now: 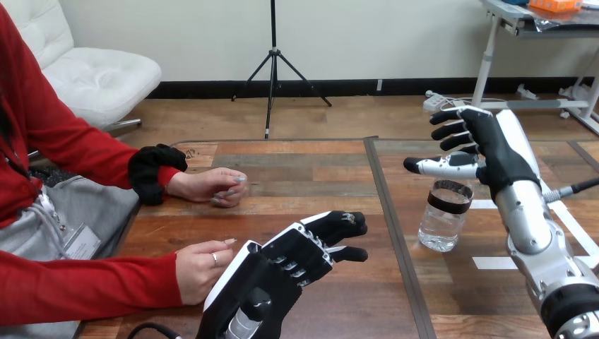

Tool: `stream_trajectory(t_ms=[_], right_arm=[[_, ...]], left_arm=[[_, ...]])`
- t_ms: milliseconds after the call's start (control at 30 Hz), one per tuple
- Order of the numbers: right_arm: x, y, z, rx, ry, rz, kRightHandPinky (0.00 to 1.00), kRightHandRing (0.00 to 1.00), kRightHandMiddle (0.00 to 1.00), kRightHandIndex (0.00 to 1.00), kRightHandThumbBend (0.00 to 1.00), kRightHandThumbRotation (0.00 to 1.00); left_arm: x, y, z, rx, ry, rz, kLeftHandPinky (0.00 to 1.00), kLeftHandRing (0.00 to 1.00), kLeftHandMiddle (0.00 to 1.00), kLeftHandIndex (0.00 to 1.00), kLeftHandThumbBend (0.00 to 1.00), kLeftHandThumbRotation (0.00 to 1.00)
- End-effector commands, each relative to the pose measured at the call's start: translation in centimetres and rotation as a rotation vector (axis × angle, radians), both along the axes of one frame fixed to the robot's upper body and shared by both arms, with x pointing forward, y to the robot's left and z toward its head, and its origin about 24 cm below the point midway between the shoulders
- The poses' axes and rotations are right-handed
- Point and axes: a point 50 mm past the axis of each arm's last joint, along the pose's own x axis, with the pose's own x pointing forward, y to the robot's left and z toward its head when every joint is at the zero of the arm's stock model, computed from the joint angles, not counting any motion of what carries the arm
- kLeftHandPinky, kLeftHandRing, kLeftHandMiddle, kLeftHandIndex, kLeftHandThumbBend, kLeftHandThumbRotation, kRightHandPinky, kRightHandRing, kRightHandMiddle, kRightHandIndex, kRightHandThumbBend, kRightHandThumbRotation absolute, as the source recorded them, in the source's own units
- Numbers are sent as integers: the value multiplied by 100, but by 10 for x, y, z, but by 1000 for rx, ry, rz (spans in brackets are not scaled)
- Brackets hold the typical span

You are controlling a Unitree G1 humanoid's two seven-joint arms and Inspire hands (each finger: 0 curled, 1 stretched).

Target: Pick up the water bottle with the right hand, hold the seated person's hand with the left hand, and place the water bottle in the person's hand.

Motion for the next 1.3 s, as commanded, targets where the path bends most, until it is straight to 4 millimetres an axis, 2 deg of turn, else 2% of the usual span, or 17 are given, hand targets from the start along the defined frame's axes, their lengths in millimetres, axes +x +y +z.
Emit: stream_trajectory(t_ms=[0,400,833,1267], right_arm=[[6,4,15,27,-73,8,71,78,79,82,98,29],[1,3,9,64,-80,1,65,76,80,84,100,39],[-2,0,4,76,-75,-1,67,78,80,86,100,48],[-6,-2,-4,148,-49,-9,71,80,81,86,100,47]], left_arm=[[14,-5,14,-50,-55,-11,78,87,86,79,100,80],[13,-1,13,-29,-57,3,78,87,86,79,100,79],[12,2,14,-20,-59,18,76,86,85,79,100,79],[12,4,14,-36,-52,-5,76,86,86,79,100,79]])
